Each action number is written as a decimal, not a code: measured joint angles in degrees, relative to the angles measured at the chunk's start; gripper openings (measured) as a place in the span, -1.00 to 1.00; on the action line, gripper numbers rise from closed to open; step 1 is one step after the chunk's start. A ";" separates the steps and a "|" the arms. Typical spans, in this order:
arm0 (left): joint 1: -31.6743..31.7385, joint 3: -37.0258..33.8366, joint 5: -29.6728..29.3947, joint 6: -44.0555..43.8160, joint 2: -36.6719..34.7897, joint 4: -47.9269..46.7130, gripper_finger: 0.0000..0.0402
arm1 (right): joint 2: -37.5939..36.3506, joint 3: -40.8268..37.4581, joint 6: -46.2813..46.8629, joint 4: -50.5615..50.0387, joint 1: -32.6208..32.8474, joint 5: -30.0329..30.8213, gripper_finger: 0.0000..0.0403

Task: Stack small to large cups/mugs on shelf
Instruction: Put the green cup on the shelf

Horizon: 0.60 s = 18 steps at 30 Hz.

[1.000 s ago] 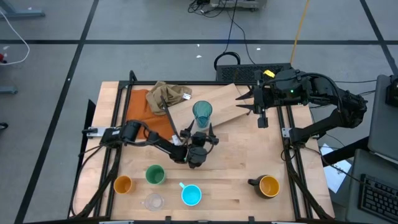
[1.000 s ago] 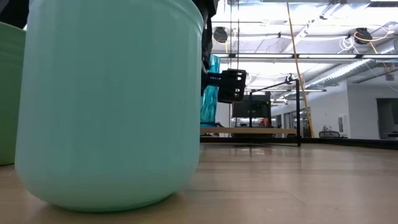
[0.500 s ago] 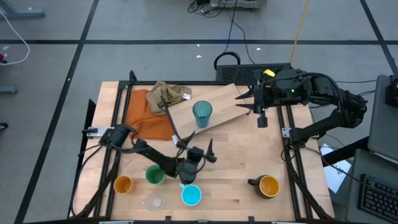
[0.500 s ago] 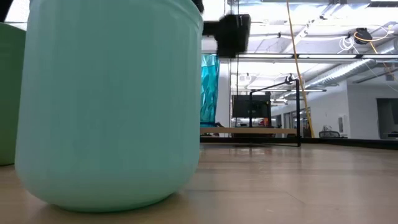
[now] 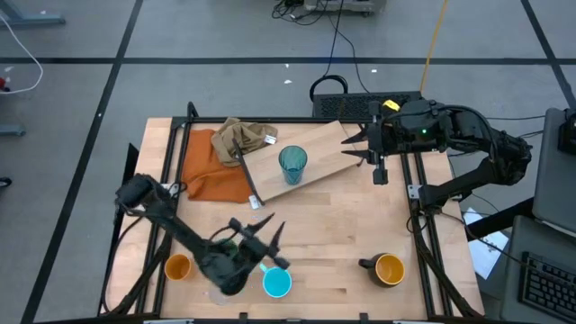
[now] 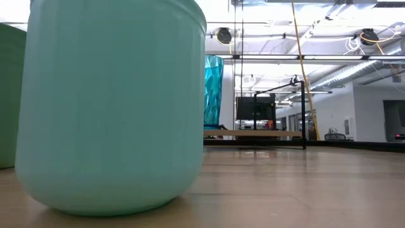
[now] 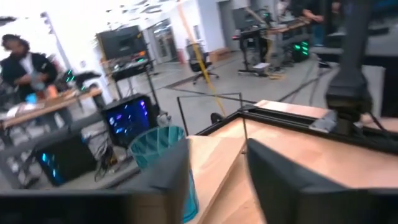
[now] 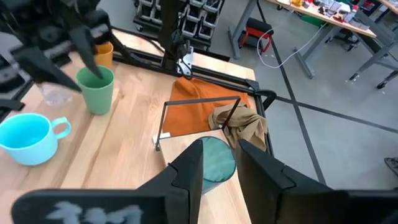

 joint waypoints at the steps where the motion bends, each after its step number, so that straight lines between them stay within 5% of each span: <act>1: -0.72 0.00 0.00 1.84 -0.74 -0.19 -0.54 | -0.09 0.00 0.01 0.11 0.00 0.08 -0.57; 5: -2.56 -0.02 0.02 7.62 -4.46 -0.69 -0.94 | -0.84 0.00 0.02 0.95 0.00 0.31 -0.57; 13: -4.57 0.00 0.00 14.49 -11.61 -1.01 -0.71 | -3.43 0.00 2.19 1.41 0.00 3.43 -0.57; 18: -8.33 -0.07 0.04 24.56 -17.49 -1.41 -0.73 | -6.86 -3.08 4.57 3.23 1.47 3.72 -0.57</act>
